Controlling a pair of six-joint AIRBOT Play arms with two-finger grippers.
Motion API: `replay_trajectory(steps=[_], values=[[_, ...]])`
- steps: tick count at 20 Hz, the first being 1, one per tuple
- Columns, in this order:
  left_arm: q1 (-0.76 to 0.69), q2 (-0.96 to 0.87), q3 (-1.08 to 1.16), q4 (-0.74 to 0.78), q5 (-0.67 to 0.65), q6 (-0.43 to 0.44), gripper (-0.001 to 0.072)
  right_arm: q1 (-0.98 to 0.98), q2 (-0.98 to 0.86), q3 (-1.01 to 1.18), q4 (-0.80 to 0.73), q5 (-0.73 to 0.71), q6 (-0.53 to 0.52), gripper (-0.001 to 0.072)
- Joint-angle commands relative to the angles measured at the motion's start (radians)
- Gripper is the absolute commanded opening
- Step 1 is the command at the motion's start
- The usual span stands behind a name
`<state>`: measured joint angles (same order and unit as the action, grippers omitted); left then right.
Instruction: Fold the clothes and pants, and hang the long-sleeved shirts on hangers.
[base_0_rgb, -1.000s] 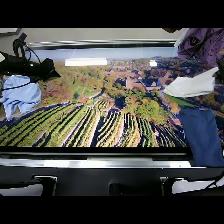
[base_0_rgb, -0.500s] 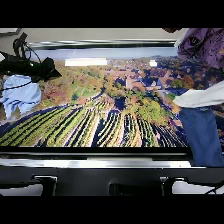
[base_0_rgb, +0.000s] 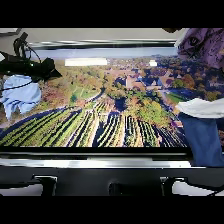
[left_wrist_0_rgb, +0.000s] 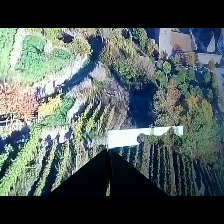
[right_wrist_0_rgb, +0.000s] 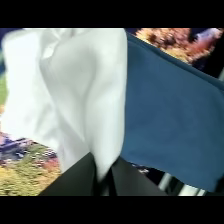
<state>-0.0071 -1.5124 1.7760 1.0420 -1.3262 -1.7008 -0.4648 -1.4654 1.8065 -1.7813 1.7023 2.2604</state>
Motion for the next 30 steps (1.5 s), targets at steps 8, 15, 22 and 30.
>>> replay_trajectory(steps=[8, 15, 22, 30], values=[[-0.001, 0.001, 0.0, -0.003, -0.021, 0.002, 0.0019, 0.0, 0.235, -0.543, -0.176, -0.07, 0.209, 0.0029], [-0.001, 0.001, 0.0, -0.003, -0.021, 0.002, 0.0019, 0.0, 0.25, -0.714, -0.198, -0.111, 0.239, 0.003], [-0.001, 0.0, 0.0, -0.003, -0.021, 0.002, 0.0019, 0.0, 0.25, -0.748, -0.268, -0.109, 0.196, 0.003], [-0.001, 0.001, 0.0, -0.004, -0.021, 0.002, 0.0019, 0.0, 0.25, -0.752, -0.292, -0.063, 0.17, 0.003]])
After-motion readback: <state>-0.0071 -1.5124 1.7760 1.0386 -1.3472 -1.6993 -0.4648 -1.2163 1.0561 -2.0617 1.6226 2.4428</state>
